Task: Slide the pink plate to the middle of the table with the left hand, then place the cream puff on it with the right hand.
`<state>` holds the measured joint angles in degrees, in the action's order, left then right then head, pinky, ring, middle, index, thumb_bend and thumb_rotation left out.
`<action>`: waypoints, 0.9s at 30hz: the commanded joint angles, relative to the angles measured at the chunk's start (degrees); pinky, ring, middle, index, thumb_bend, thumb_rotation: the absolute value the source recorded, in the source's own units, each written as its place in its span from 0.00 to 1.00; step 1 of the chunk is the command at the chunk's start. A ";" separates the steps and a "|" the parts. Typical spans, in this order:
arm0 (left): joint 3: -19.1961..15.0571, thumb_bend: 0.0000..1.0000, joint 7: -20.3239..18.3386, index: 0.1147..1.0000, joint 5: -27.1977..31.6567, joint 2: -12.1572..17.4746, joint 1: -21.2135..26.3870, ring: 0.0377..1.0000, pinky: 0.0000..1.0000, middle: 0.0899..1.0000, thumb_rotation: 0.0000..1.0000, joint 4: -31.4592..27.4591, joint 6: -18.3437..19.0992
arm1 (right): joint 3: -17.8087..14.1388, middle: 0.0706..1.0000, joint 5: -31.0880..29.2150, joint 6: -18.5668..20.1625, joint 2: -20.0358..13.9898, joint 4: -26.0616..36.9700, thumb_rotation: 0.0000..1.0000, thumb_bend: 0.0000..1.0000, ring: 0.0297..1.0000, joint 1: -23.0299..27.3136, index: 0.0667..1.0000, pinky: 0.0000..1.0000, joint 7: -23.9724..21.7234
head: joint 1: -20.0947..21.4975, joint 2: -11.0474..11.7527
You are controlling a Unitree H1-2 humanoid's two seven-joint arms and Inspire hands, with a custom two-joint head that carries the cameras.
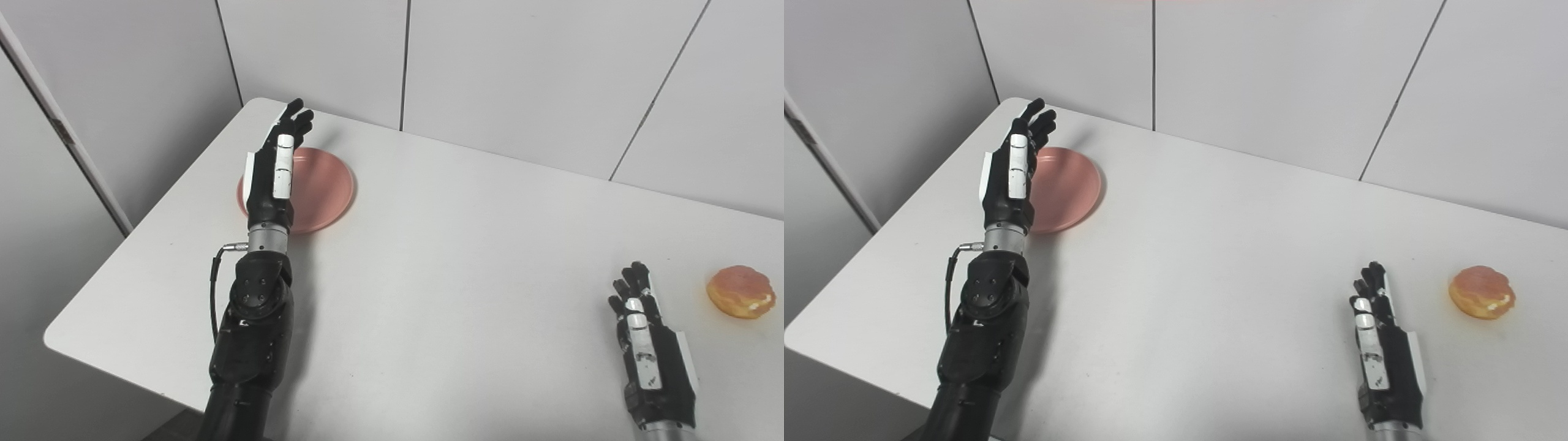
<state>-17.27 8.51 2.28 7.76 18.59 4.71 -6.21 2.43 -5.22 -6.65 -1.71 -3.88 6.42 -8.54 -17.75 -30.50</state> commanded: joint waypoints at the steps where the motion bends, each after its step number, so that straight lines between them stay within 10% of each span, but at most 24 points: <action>1: -0.49 0.81 1.37 0.77 -0.73 1.49 2.01 0.81 0.87 0.78 1.00 -0.98 -2.40 | -0.01 1.00 -0.45 -3.38 -0.20 -1.12 0.86 0.60 1.00 -0.23 1.00 1.00 -0.68 | -0.02 0.00; 27: -7.36 0.86 6.29 0.67 2.76 7.85 3.20 0.71 0.72 0.68 1.00 12.20 -8.77 | -0.16 1.00 -0.85 -3.96 -0.76 -1.61 0.85 0.57 1.00 -0.09 1.00 1.00 -1.46 | -0.49 0.18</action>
<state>-24.29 14.49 4.84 13.63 19.56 16.85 -12.39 2.46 -5.70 -7.35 -2.08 -4.42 6.69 -9.54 -18.19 -30.23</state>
